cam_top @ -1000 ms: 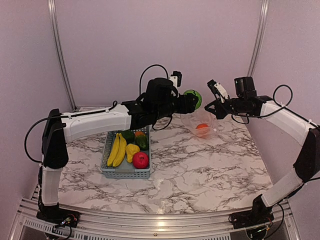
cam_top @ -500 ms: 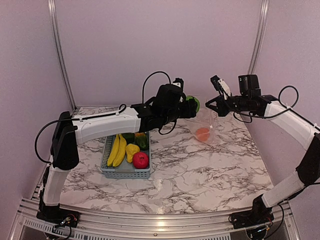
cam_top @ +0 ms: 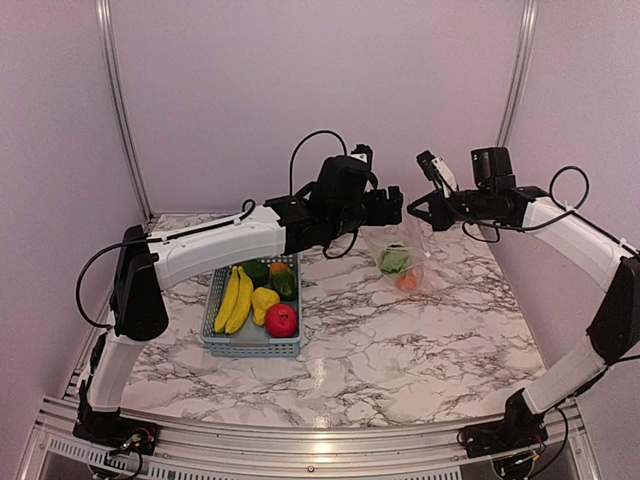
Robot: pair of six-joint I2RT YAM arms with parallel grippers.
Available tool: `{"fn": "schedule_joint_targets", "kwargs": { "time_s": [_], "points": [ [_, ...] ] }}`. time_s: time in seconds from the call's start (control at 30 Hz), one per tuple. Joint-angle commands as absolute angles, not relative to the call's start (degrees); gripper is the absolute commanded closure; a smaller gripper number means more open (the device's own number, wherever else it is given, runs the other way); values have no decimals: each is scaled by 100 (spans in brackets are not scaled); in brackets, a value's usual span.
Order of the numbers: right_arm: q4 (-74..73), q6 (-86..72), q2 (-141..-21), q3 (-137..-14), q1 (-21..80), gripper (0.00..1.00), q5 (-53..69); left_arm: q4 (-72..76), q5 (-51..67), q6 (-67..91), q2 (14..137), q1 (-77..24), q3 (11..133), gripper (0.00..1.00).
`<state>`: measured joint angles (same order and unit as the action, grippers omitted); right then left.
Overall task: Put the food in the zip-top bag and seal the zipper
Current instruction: Pick up the fake fruit from the bin.
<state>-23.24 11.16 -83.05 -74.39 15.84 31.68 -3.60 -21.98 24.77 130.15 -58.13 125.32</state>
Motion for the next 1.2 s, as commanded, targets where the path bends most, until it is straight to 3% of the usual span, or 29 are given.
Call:
{"fn": "schedule_joint_targets", "kwargs": {
  "time_s": [0.0,0.23,0.4,0.57,0.67,0.83,1.17],
  "points": [
    [-2550,1202,-8579,-7946,1547,100,3191,-713,-1802,2249,12496,-5836,12660,5],
    [-3739,1254,-9278,-9341,1428,100,3650,-1562,-1558,1266,10991,-5836,12220,7],
    [-3135,1085,-9393,-9138,1356,100,2980,-1775,-2409,1485,9569,-5819,10163,7],
    [-4181,1163,-9723,-10190,1249,100,3121,-2104,-2524,2249,8632,-5769,8462,7],
    [-4526,1497,-9686,-10122,1510,100,2504,-2603,-2503,2203,8490,-5754,8122,8],
    [-4527,1459,-9306,-9871,1538,100,2515,-3380,-2408,2294,8690,-5689,8088,11],
    [-4689,1853,-9216,-9716,1538,100,2431,-3468,-1321,2759,9042,-5497,7708,11]
  ]
}}
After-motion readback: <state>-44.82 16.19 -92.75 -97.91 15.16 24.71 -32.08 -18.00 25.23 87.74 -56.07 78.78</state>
